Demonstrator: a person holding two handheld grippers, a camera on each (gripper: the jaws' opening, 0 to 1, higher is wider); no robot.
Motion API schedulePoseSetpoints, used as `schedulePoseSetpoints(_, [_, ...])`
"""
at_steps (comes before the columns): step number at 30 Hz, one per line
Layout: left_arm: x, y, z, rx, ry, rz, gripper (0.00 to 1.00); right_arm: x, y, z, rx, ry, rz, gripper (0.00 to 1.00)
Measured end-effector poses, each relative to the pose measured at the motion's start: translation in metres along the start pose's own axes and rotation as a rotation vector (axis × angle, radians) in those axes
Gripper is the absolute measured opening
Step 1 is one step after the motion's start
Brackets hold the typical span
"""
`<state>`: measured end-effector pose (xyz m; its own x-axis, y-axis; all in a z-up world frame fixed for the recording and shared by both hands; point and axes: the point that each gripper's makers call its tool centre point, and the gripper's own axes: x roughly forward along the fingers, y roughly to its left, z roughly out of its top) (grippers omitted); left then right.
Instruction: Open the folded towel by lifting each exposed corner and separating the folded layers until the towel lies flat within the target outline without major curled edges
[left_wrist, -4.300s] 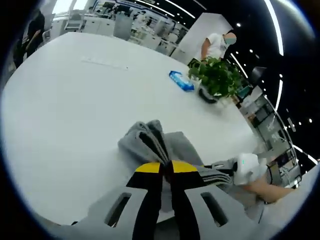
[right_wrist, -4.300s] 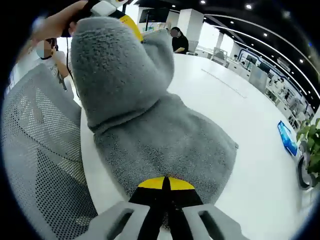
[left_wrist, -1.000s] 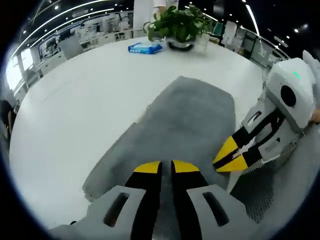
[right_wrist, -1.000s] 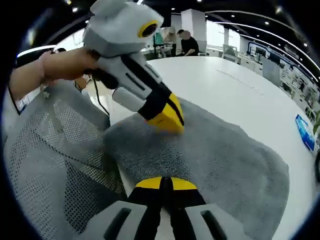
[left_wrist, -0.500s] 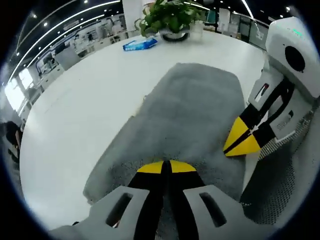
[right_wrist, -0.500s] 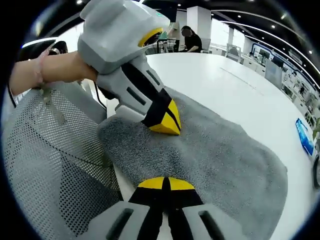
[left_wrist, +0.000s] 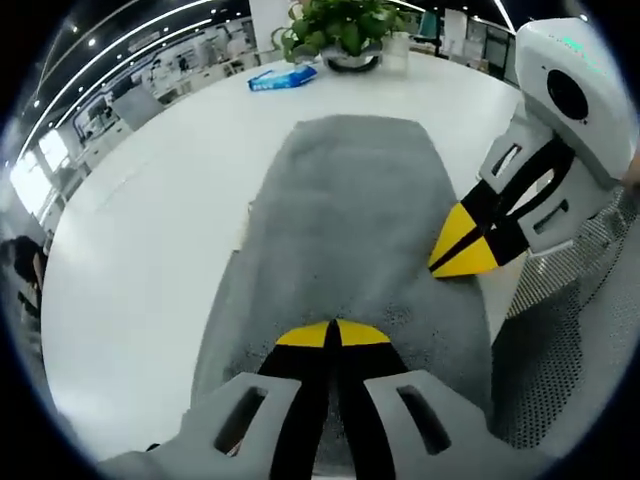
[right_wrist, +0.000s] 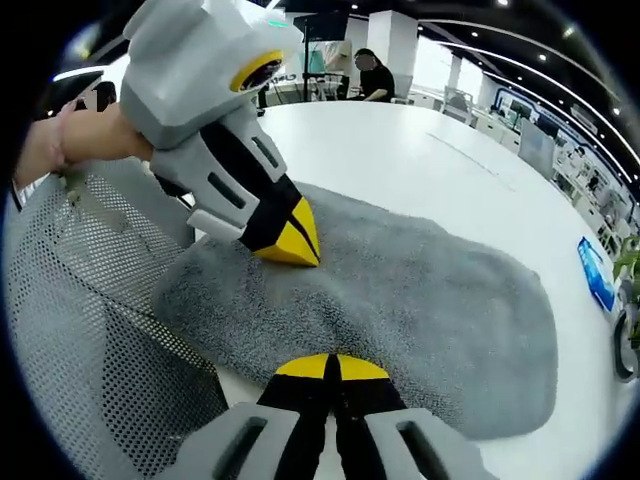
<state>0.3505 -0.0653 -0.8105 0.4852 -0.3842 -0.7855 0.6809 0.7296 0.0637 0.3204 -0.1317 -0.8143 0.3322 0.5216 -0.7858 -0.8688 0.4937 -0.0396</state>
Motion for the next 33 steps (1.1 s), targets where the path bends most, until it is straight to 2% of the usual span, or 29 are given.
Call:
schedulePoseSetpoints(6, [0.0,-0.003,0.0,-0.03,0.0,-0.018,0.0,0.0,-0.008,-0.001,-0.004,-0.001,-0.026,0.0])
schedulePoseSetpoints(23, [0.002,-0.026,0.003,-0.072,-0.017,-0.131,0.0,-0.001,-0.037,-0.006,-0.019,-0.003,-0.132,0.0])
schedulePoseSetpoints(30, [0.002,-0.031,0.004,-0.037,-0.024,-0.143,0.0,-0.001,-0.041,-0.006,-0.057,-0.005,-0.157,0.0])
schedulePoseSetpoints(33, [0.003,-0.031,0.005,-0.055,-0.031,-0.154,0.0,-0.001,-0.043,-0.005,-0.069,-0.011,-0.164,0.0])
